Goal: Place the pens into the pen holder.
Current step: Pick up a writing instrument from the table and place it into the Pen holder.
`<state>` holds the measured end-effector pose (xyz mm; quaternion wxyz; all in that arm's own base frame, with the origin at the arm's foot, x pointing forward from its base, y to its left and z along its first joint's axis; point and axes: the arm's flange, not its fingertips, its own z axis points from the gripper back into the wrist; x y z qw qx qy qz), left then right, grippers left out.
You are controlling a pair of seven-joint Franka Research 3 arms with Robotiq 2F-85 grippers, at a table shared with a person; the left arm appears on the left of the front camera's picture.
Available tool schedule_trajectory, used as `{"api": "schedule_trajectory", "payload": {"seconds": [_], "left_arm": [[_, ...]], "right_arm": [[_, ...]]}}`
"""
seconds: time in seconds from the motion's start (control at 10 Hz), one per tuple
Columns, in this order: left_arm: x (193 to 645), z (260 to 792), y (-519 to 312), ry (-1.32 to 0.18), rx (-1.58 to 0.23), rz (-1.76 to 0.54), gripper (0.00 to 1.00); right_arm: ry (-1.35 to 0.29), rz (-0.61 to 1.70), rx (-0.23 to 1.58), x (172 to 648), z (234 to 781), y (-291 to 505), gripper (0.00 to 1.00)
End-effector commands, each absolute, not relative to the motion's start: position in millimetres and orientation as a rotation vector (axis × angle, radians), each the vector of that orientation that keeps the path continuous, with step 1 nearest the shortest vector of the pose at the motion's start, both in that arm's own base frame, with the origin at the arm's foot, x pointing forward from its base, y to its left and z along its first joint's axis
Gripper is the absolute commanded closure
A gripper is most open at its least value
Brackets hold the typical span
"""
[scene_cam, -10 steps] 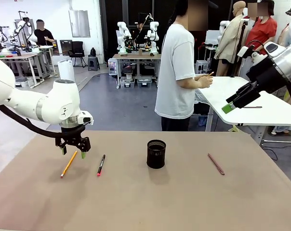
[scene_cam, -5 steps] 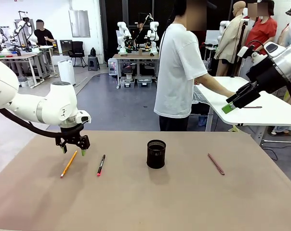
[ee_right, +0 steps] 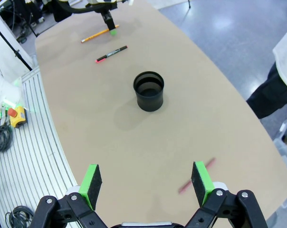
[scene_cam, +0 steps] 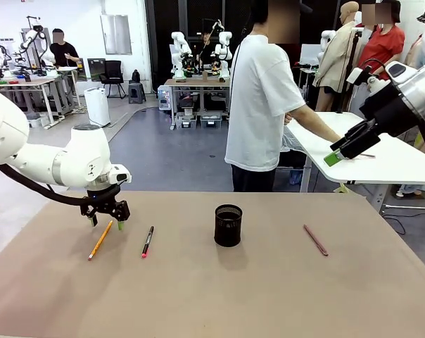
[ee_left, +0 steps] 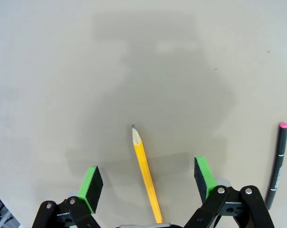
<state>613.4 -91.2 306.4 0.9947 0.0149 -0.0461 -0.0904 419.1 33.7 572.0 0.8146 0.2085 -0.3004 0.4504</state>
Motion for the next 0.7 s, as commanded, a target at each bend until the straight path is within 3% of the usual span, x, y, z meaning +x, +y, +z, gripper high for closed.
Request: {"api": "schedule_trajectory", "payload": {"seconds": [0.0,0.5,0.6], "left_arm": [[617.0,305.0,-85.1,-0.105,0.003,-0.176,0.03],[617.8,306.8,-82.6,-0.088,0.012,-0.142,1.00],[617.5,307.6,-81.5,-0.085,0.015,-0.140,1.00]], "right_arm": [[-0.650,0.953,0.468,419.2,573.3,34.5,0.00],[-0.650,0.953,0.468,419.2,573.3,34.5,0.00],[-0.650,0.953,0.468,419.2,573.3,34.5,0.00]]}}
